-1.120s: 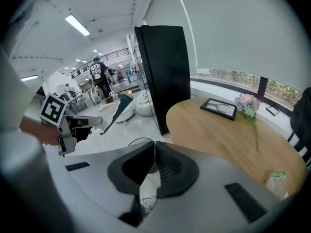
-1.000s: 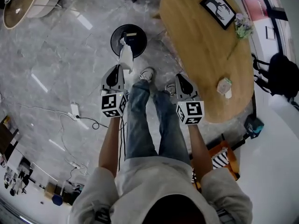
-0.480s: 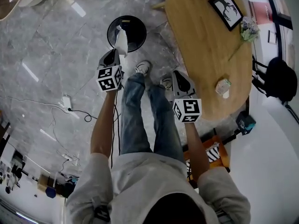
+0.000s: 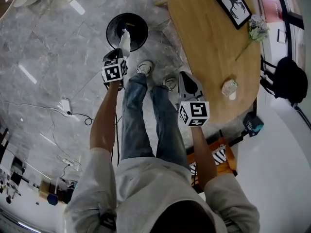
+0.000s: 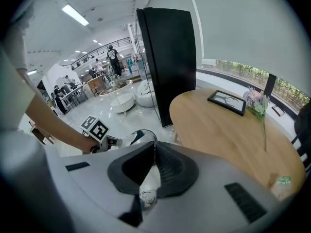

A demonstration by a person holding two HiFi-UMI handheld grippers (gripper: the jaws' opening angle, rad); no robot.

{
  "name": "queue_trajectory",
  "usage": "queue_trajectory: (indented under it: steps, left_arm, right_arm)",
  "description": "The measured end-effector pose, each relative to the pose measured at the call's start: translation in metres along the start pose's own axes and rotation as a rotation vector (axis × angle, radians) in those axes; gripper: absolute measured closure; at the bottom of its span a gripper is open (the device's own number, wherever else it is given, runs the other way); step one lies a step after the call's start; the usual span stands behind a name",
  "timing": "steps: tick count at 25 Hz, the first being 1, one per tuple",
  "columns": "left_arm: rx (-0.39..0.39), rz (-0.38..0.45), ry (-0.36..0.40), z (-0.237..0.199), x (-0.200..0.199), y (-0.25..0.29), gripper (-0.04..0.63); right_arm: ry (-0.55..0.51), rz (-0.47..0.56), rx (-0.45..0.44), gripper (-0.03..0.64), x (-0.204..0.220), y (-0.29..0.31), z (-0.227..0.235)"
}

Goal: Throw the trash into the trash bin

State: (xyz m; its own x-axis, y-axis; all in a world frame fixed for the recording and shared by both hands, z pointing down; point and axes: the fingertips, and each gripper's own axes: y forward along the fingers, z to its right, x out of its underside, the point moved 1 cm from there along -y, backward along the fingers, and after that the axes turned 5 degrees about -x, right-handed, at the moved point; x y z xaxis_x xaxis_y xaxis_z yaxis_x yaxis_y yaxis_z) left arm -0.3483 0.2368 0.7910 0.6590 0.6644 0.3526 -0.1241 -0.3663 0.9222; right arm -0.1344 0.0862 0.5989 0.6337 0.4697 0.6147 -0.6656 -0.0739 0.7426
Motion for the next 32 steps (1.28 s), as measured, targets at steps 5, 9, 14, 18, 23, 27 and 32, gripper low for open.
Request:
queue_trajectory:
  steps: [5, 9, 14, 18, 23, 27, 32]
  left_arm:
    - [0.026, 0.0, 0.061, 0.006, 0.001, 0.001, 0.454]
    - [0.033, 0.048, 0.063, 0.009, -0.003, -0.01, 0.456]
    - [0.072, 0.154, 0.084, 0.029, -0.008, -0.042, 0.486]
    - [0.094, 0.248, 0.185, 0.05, -0.017, -0.078, 0.555]
    - [0.159, 0.375, 0.293, 0.093, -0.034, -0.131, 0.577]
    - [0.233, 0.438, 0.359, 0.127, -0.044, -0.17, 0.577]
    - [0.306, 0.444, 0.435, 0.17, -0.047, -0.181, 0.577]
  right_arm:
    - [0.004, -0.001, 0.002, 0.586, 0.005, -0.004, 0.001]
    - [0.012, 0.008, 0.005, 0.586, 0.005, -0.008, -0.001]
    - [0.028, 0.024, 0.014, 0.586, 0.007, -0.014, -0.001]
    - [0.049, 0.039, 0.029, 0.586, 0.011, -0.021, 0.001]
    - [0.077, 0.06, 0.052, 0.586, 0.018, -0.034, 0.012]
    - [0.111, 0.092, 0.079, 0.586, 0.022, -0.046, 0.019]
    - [0.161, 0.151, 0.108, 0.586, 0.027, -0.066, 0.034]
